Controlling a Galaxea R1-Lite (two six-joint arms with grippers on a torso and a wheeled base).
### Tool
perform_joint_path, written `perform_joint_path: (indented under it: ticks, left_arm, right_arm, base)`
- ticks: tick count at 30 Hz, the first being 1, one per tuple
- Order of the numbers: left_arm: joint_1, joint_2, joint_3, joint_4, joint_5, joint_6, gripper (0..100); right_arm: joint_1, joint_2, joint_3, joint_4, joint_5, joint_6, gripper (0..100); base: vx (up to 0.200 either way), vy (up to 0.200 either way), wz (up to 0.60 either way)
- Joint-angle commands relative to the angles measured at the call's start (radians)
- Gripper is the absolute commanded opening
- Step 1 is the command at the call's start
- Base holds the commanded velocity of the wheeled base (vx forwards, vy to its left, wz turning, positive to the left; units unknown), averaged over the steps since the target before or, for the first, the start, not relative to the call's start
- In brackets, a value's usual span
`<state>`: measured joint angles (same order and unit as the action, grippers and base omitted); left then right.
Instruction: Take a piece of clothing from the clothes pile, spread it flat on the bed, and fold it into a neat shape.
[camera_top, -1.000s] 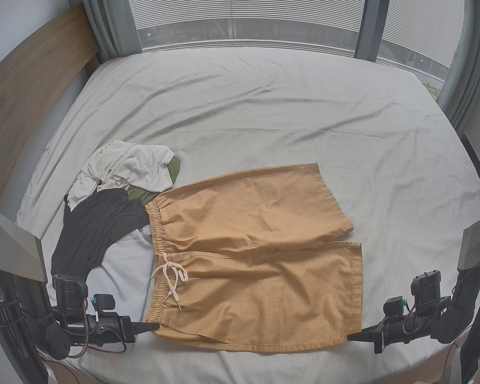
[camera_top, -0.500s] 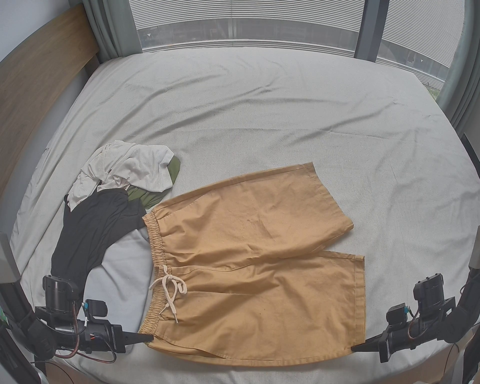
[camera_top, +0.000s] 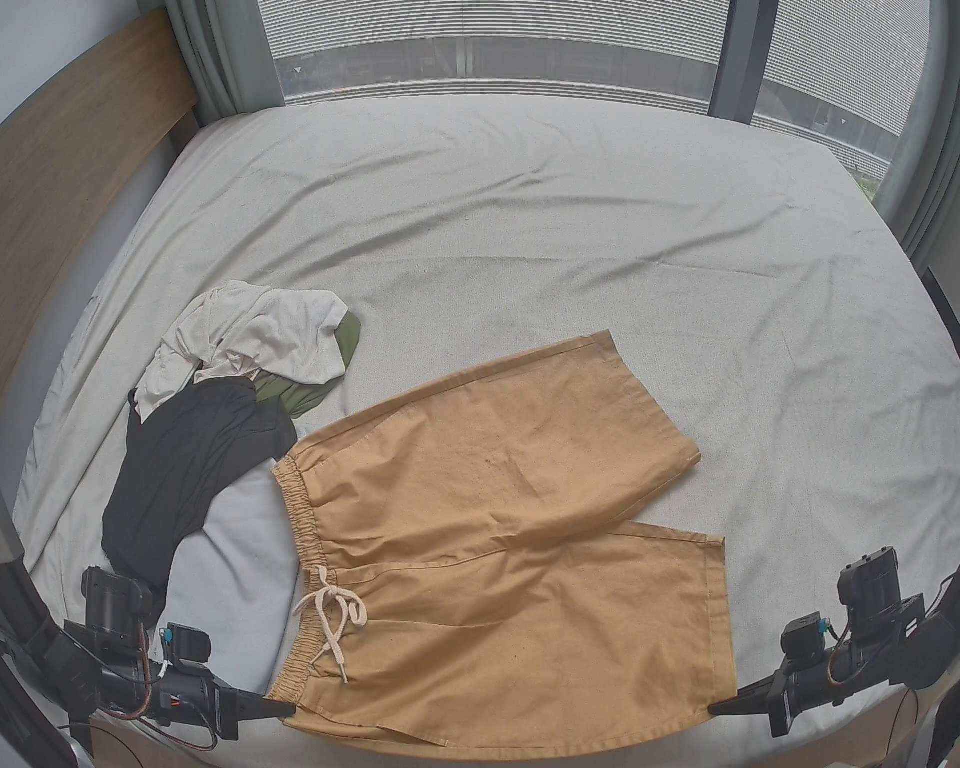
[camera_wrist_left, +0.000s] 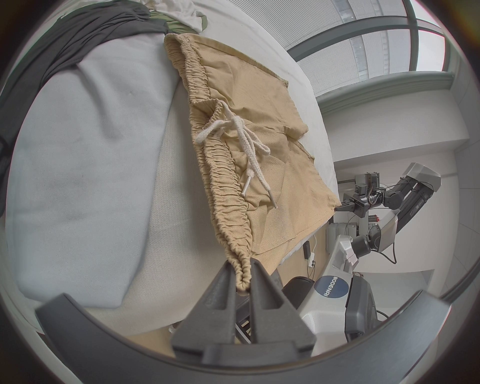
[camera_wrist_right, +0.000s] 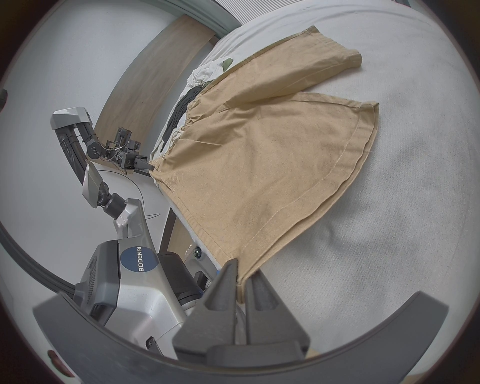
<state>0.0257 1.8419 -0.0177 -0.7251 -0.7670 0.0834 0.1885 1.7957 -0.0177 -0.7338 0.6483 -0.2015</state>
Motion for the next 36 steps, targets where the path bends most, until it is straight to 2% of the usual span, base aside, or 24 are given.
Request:
perform_joint_path:
  ticks: [1, 8, 10, 12, 13, 18, 23, 26, 30, 36]
  left_arm:
    - [0.01, 0.002, 0.005, -0.01, -0.005, -0.002, 0]
    - [-0.001, -0.003, 0.002, -0.102, -0.015, -0.004, 0]
    - [-0.001, 0.0, 0.002, -0.181, -0.014, -0.034, 0]
    - [-0.004, 0.0, 0.002, -0.206, -0.014, -0.056, 0]
    - [-0.021, 0.002, 0.002, -0.254, -0.014, -0.114, 0]
    - [-0.052, 0.005, -0.015, -0.39, -0.009, -0.278, 0]
    - [-0.061, 0.014, -0.028, -0.528, -0.005, -0.398, 0]
    - [-0.07, 0.019, -0.028, -0.579, -0.005, -0.435, 0]
    - [-0.073, 0.019, -0.027, -0.613, 0.009, -0.447, 0]
    - [-0.081, 0.017, -0.031, -0.622, 0.015, -0.445, 0]
  right_arm:
    - [-0.008, -0.021, -0.03, -0.007, 0.001, 0.008, 0]
    - [-0.018, -0.062, -0.082, -0.009, 0.037, 0.053, 0]
    - [-0.02, -0.076, -0.1, -0.009, 0.037, 0.073, 0]
    - [-0.021, -0.082, -0.107, -0.007, 0.037, 0.082, 0]
    - [-0.024, -0.084, -0.113, -0.009, 0.039, 0.093, 0]
    - [-0.04, -0.085, -0.151, -0.01, 0.051, 0.108, 0]
    - [-0.075, -0.101, -0.216, -0.01, 0.103, 0.168, 0]
    - [-0.09, -0.102, -0.257, -0.015, 0.105, 0.215, 0]
    - [-0.101, -0.101, -0.289, -0.064, 0.105, 0.261, 0]
    - [-0.093, -0.09, -0.315, -0.276, 0.099, 0.412, 0]
  base:
    - [0.0, 0.0, 0.0]
    - [0.0, 0.0, 0.0]
    - [0.0, 0.0, 0.0]
    - [0.0, 0.0, 0.0]
    - [0.0, 0.0, 0.0]
    - [0.0, 0.0, 0.0]
    - [0.0, 0.0, 0.0]
    - [0.0, 0.0, 0.0]
    - [0.0, 0.0, 0.0]
    - [0.0, 0.0, 0.0]
